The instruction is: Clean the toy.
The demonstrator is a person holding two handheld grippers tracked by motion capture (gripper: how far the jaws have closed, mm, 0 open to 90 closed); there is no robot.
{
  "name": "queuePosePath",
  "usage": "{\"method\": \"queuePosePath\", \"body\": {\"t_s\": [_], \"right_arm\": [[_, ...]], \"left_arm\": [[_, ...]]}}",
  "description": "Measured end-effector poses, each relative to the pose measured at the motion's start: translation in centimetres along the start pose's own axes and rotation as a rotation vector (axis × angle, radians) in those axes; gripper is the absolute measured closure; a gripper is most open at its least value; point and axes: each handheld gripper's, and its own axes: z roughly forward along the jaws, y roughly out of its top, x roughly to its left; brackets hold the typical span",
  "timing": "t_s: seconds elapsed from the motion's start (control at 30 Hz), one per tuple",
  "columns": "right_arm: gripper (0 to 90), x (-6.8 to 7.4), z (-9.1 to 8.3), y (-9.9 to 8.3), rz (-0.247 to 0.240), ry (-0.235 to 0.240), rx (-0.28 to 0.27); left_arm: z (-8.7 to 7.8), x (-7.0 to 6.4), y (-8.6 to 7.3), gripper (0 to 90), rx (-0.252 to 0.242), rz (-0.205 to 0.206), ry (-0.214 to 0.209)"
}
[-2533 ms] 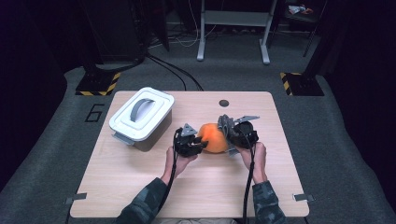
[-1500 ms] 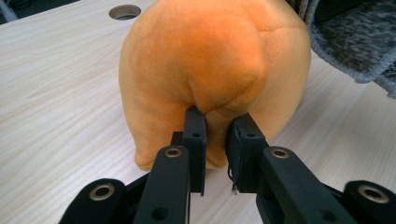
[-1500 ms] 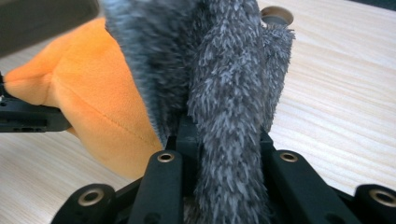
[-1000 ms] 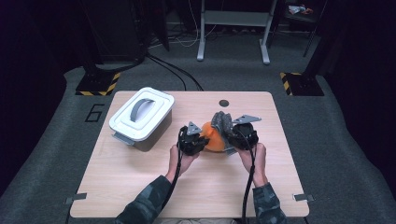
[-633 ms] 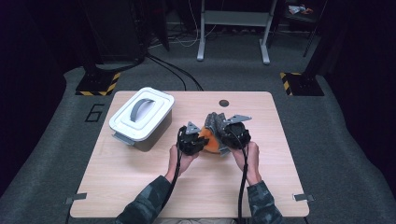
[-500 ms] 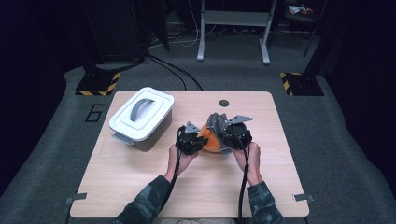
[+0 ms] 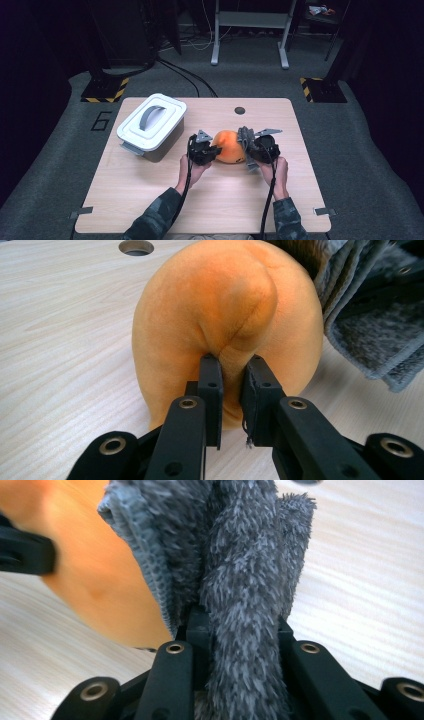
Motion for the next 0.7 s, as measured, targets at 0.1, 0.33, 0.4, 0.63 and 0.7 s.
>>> {"method": "queuePosePath", "body": {"t_s": [0.1,0.33,0.4,0.63,0.7], "right_arm": [[72.6,-0.7,0.7,-0.5,0.024,-0.002,0.020],[72.6,-1.9,2.5,-1.6,0.074,-0.008,0.086],[72.6,-2.1,3.0,-1.7,0.084,-0.007,0.104],[73.0,-2.5,2.8,-2.0,0.088,-0.027,0.121],[73.1,-2.5,1.4,-1.5,0.074,-0.040,0.073]], "left_arm": [[0.0,-0.1,0.0,79.8,-0.001,0.005,0.006],[-0.1,0.1,0.0,79.6,0.004,0.011,0.007],[-0.1,0.1,0.0,79.5,0.003,0.007,0.007],[-0.2,0.1,-0.1,78.9,-0.003,0.006,0.007],[-0.2,0.1,0.0,78.8,-0.002,0.006,0.003]]}}
